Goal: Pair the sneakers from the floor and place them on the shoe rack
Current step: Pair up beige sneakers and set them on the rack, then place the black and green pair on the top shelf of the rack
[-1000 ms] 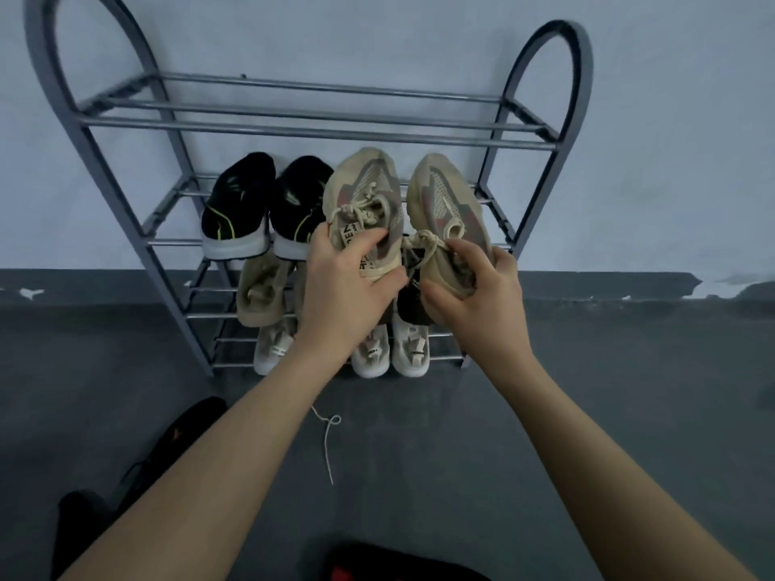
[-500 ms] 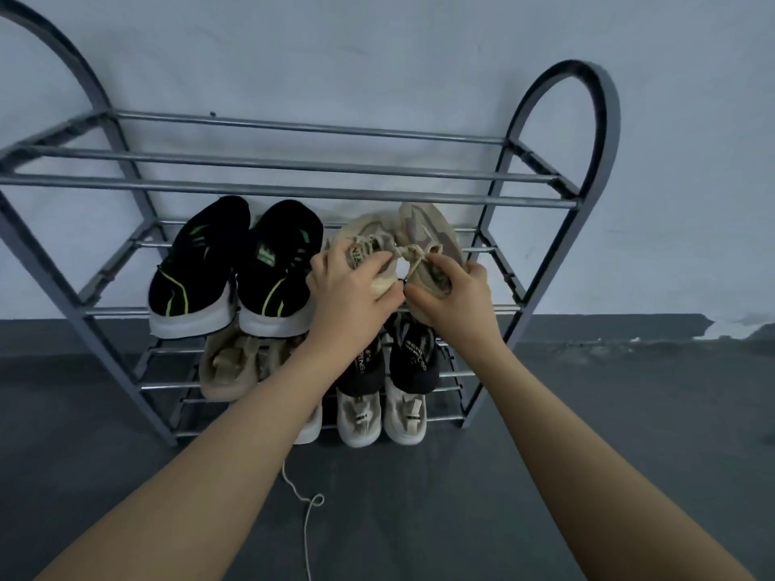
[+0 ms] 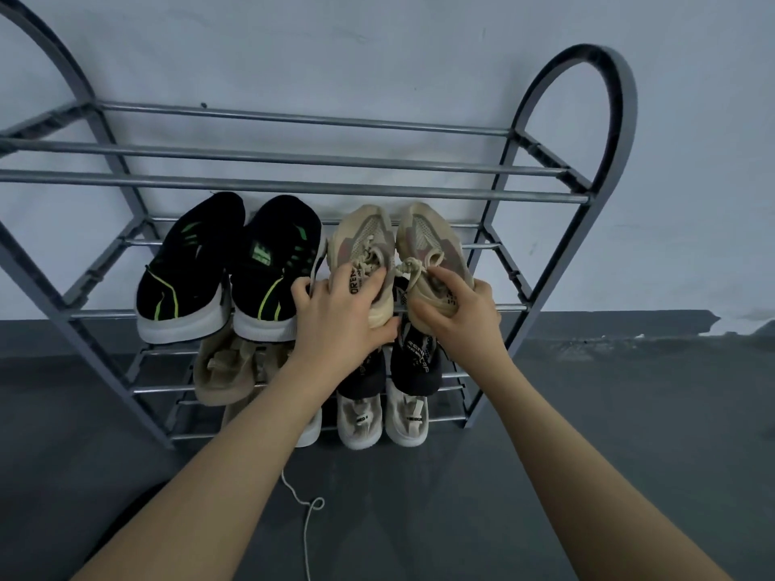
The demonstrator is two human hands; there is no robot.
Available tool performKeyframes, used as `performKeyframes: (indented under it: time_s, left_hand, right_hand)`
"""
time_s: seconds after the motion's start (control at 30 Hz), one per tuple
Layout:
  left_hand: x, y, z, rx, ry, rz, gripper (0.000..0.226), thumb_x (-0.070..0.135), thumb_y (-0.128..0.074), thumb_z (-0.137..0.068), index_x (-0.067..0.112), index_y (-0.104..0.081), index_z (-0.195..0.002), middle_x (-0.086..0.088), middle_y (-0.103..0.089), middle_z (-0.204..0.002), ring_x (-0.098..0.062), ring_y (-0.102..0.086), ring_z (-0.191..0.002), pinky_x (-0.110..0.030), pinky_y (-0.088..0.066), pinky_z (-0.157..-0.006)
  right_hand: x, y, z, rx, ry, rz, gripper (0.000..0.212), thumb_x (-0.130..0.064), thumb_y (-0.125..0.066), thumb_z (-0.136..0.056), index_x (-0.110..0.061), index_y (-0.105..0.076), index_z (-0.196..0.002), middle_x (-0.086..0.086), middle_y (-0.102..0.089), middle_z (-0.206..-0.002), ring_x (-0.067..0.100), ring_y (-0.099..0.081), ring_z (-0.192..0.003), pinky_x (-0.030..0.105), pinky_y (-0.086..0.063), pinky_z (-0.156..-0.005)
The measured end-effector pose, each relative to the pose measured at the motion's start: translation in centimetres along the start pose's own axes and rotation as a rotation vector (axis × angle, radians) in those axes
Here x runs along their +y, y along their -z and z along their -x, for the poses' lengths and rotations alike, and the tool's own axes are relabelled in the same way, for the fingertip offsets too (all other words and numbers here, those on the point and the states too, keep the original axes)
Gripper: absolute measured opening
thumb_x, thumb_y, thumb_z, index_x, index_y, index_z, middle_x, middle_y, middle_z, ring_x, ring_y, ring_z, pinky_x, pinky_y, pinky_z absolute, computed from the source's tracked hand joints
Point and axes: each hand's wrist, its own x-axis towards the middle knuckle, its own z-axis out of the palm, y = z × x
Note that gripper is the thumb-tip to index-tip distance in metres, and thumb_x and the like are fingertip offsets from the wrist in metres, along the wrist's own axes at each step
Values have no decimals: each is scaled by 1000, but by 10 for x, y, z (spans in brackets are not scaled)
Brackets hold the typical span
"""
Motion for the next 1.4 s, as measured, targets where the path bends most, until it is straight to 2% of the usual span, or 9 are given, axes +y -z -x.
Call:
performKeyframes:
  time_s: [0.2, 0.53, 0.67, 0.83, 0.9, 0.97, 1.1, 1.23, 1.4]
  left_hand:
    - [10, -7, -3, 83, 55, 108, 55, 54, -42, -78, 25, -58, -121, -11, -54, -119, -32, -59, -94, -48, -29, -88]
    - [8, -6, -17, 4, 22, -11, 46, 47, -25, -94, 29, -59, -120, -11, -60, -109, -38, -58, -81, -44, -33, -83]
    - [5, 3, -18, -101, 20, 2, 61, 52, -7, -88, 33, -46, -131, -11, -46, -133, -41, -51, -102, -45, -26, -91]
    - [5, 18, -2, -39, 11, -1, 52, 46, -25, -88, 19, -56, -122, -16, -51, -129, -40, -55, -105, -47, -34, -92]
    - [5, 29, 13, -5, 28, 48, 47, 41, -33, -87, 17, -56, -122, -17, -51, -129, -39, -51, -112, -48, -36, -93]
    - [3, 41, 31, 36, 20, 70, 44, 36, -39, -86, 15, -58, -120, -17, -53, -128, -39, -50, -114, -50, -38, -92]
    - [-4, 62, 72, 43, -24, 104, 46, 35, -37, -84, 10, -63, -111, -15, -59, -119, -37, -55, -107, -47, -40, -89]
    - [-9, 60, 123, 50, -26, 162, 38, 31, -46, -85, 10, -65, -109, -12, -62, -116, -35, -57, -103, -44, -39, -88]
    - [-3, 30, 198, -128, 19, 280, 50, 38, -35, -83, 8, -63, -111, -12, -60, -116, -36, -56, -103, -42, -38, -88]
  right_hand:
    - [-3, -4, 2, 83, 63, -8, 42, -43, -63, -81, -42, -55, -123, 9, -44, -119, 30, -43, -117, 46, -27, -108]
    - [-6, -2, -12, -35, -14, 186, 45, -61, -53, -82, -48, -50, -125, 8, -39, -128, 30, -33, -125, 43, -15, -106]
    - [-13, 3, -9, -88, -44, 141, 47, -56, -53, -84, -47, -45, -130, 11, -33, -138, 33, -27, -131, 45, -9, -110]
    - [-20, 3, 14, -65, 20, 192, 55, -45, -51, -90, -44, -29, -140, 13, -7, -155, 33, -8, -142, 48, -1, -112]
    - [-23, 3, 32, 34, 134, 182, 51, -37, -53, -91, -37, -36, -139, 9, -13, -155, 31, -11, -141, 46, -4, -112]
    - [-25, 3, 51, 89, 225, 139, 41, -29, -54, -91, -28, -48, -132, 5, -29, -150, 29, -23, -137, 43, -12, -110]
    - [-33, 1, 85, 90, 284, 73, 33, -26, -52, -89, -18, -58, -120, 2, -53, -125, 28, -44, -119, 34, -25, -99]
    - [-25, -5, 123, 18, 340, 18, 33, -28, -48, -88, -13, -62, -114, 5, -58, -113, 27, -52, -108, 49, -42, -92]
    - [14, -20, 180, -79, 305, 46, 30, -28, -49, -87, -13, -64, -110, 3, -60, -111, 25, -54, -103, 42, -40, -91]
